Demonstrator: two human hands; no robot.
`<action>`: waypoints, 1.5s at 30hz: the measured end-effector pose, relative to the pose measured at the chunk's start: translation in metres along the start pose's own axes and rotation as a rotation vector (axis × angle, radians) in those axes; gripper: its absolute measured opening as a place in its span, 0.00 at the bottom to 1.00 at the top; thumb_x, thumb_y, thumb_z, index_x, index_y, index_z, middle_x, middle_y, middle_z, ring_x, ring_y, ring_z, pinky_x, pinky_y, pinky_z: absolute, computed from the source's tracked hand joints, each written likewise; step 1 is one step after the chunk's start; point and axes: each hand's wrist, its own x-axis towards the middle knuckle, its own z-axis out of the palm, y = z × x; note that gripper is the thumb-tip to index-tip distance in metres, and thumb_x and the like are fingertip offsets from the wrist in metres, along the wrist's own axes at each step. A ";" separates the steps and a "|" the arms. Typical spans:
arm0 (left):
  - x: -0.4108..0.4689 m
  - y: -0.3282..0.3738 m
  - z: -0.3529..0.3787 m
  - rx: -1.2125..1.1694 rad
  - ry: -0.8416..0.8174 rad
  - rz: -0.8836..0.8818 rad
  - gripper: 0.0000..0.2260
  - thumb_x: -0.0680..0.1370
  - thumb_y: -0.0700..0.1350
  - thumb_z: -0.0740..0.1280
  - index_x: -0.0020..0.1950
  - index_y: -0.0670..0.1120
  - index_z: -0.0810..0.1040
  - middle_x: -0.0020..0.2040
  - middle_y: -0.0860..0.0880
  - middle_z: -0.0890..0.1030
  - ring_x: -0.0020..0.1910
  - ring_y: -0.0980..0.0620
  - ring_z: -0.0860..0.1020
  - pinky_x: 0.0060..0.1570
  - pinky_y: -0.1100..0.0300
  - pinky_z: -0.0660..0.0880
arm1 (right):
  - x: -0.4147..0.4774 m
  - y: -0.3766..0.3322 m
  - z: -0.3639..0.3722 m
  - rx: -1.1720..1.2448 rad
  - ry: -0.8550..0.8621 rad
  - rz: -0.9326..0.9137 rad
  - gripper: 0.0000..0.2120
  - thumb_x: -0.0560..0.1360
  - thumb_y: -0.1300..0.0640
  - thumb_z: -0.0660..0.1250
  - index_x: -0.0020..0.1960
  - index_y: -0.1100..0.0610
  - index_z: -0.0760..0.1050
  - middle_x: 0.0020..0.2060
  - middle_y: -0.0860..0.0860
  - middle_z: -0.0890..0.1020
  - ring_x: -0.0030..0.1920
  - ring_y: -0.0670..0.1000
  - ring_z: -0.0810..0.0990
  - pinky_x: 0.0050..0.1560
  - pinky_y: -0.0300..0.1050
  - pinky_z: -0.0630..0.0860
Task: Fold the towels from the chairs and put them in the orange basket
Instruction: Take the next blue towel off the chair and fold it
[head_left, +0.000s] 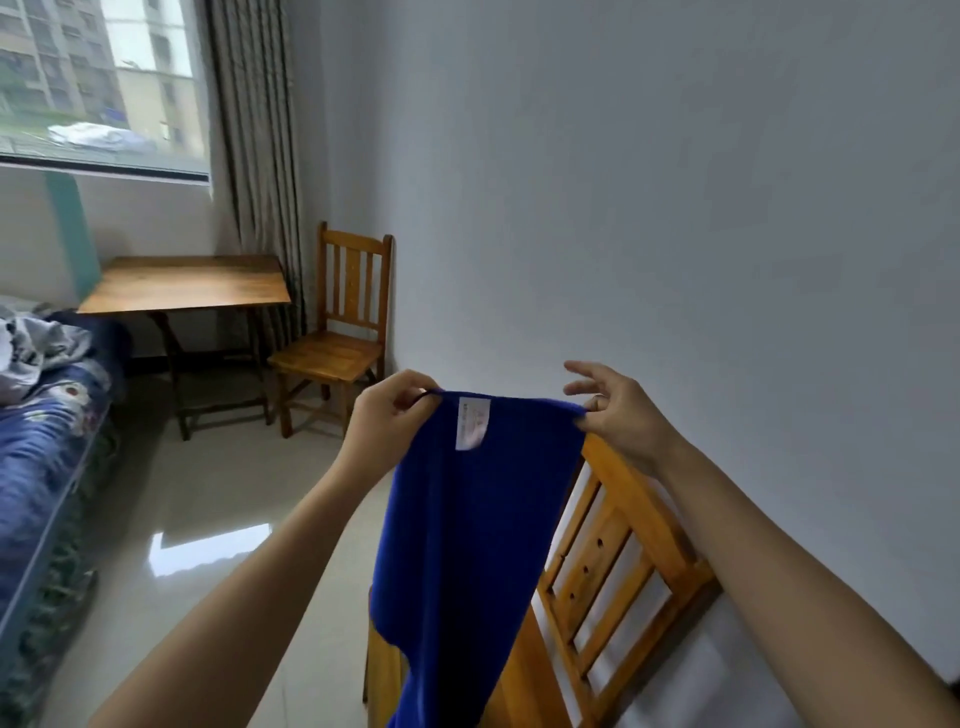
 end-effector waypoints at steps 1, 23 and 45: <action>0.000 -0.001 -0.001 0.027 -0.013 0.001 0.05 0.77 0.37 0.64 0.46 0.46 0.78 0.38 0.51 0.79 0.39 0.55 0.77 0.40 0.64 0.75 | 0.001 0.001 -0.002 -0.016 -0.025 0.007 0.17 0.74 0.65 0.67 0.62 0.58 0.73 0.51 0.52 0.78 0.52 0.55 0.79 0.49 0.44 0.79; -0.055 -0.083 -0.023 -0.040 -0.235 -0.490 0.03 0.75 0.33 0.65 0.44 0.38 0.78 0.41 0.42 0.82 0.43 0.46 0.79 0.46 0.57 0.76 | 0.030 0.055 -0.048 0.691 0.220 0.247 0.06 0.77 0.58 0.63 0.42 0.58 0.74 0.38 0.52 0.75 0.39 0.50 0.73 0.39 0.44 0.70; 0.085 -0.048 -0.025 -0.734 0.252 -0.377 0.05 0.76 0.39 0.65 0.47 0.48 0.79 0.43 0.51 0.84 0.44 0.54 0.82 0.40 0.60 0.79 | 0.133 0.081 -0.078 0.478 0.434 0.192 0.14 0.80 0.52 0.57 0.38 0.54 0.71 0.37 0.49 0.74 0.45 0.51 0.71 0.49 0.47 0.73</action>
